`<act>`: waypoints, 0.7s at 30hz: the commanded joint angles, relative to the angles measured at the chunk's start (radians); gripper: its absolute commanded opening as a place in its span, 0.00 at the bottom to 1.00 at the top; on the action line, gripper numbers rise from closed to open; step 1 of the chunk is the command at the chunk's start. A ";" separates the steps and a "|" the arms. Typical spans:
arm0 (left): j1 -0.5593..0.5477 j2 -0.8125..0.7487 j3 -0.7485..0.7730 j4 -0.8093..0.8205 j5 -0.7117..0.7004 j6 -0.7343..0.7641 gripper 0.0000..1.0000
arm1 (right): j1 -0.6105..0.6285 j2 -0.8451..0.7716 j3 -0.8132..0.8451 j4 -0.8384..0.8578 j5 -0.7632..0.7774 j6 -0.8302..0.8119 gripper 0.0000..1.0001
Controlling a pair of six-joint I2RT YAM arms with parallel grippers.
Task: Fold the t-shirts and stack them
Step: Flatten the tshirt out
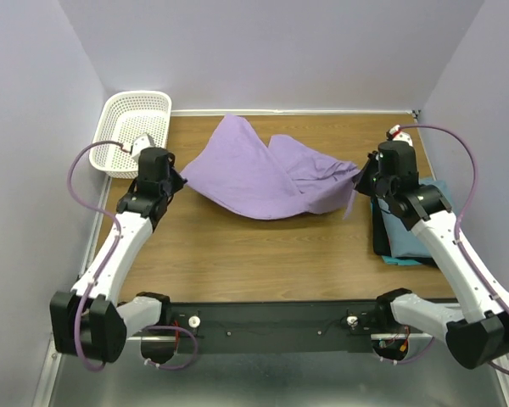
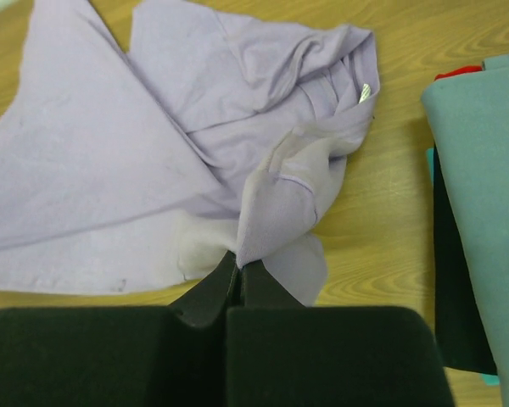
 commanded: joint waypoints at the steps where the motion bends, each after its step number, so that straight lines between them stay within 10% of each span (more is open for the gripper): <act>1: 0.029 -0.127 0.028 -0.062 -0.004 0.061 0.00 | -0.007 -0.058 0.056 -0.003 -0.019 0.053 0.00; 21: 0.115 -0.347 0.605 -0.188 0.015 0.084 0.00 | -0.007 -0.207 0.682 -0.140 0.109 0.010 0.00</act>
